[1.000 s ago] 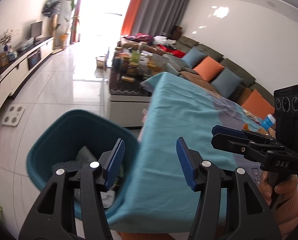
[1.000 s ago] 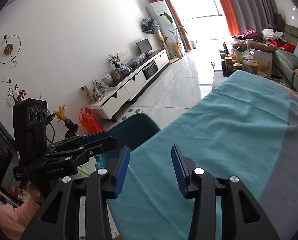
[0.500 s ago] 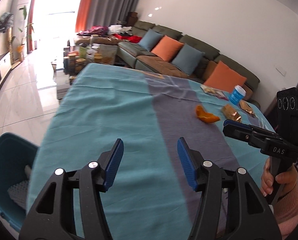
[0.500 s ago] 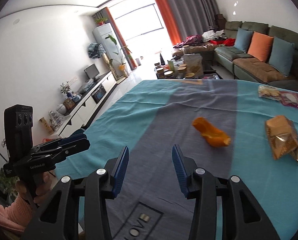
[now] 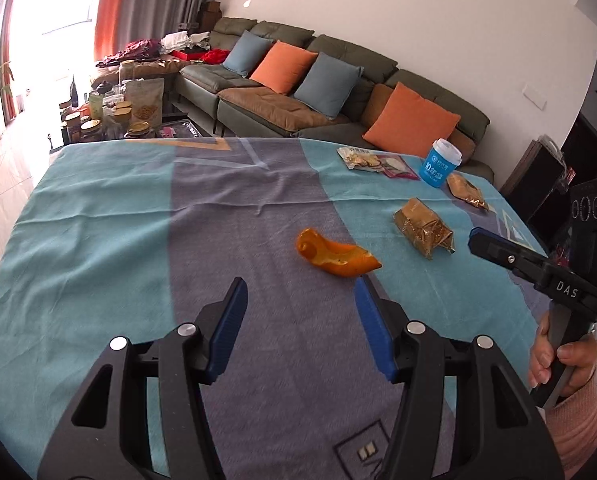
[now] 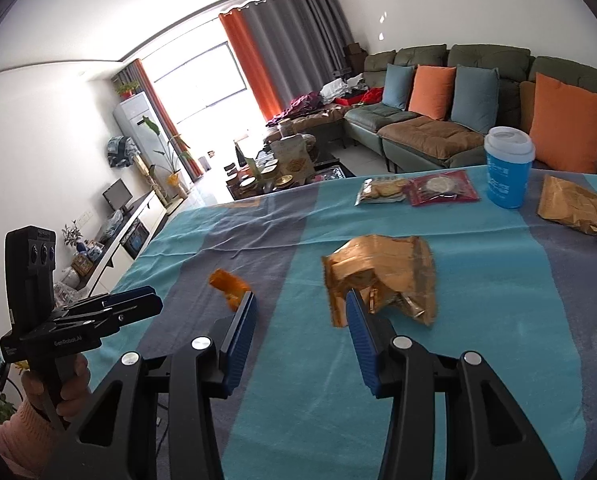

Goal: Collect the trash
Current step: 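Grasp the orange peel with the left tool while the right tool grasps the brown paper bag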

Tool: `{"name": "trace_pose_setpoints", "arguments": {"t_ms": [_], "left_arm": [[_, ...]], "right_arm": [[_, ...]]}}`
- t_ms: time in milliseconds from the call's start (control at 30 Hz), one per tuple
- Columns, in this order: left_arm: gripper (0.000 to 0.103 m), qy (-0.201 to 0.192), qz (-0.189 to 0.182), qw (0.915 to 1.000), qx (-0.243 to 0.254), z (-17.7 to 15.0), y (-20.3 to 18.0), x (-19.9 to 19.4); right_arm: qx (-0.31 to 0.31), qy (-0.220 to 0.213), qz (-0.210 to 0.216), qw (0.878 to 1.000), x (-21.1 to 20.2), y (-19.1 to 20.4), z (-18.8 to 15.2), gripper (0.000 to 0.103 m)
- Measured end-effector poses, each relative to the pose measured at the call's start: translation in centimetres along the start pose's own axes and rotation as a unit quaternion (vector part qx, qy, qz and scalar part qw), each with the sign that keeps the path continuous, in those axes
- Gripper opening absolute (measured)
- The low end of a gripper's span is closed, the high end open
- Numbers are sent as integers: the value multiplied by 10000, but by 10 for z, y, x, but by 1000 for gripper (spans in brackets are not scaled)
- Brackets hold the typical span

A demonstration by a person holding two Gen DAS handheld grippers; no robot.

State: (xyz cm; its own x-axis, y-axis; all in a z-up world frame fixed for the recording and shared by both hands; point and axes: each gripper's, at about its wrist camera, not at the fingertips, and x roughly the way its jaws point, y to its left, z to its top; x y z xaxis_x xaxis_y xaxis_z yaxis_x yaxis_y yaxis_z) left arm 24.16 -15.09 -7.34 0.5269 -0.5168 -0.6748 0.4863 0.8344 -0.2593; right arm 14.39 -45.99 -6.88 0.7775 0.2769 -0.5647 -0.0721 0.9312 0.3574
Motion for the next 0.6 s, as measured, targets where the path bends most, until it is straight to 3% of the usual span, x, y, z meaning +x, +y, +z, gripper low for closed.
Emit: {"name": "trace_pose_setpoints", "arguments": {"t_ms": [200, 600], "left_arm": [[55, 241, 9, 9997, -64, 17, -4, 34], [50, 620, -117, 9979, -108, 27, -10, 75]], "right_arm": [[230, -1, -255, 9994, 4, -34, 7, 47], [550, 260, -157, 9980, 31, -61, 14, 58]]}}
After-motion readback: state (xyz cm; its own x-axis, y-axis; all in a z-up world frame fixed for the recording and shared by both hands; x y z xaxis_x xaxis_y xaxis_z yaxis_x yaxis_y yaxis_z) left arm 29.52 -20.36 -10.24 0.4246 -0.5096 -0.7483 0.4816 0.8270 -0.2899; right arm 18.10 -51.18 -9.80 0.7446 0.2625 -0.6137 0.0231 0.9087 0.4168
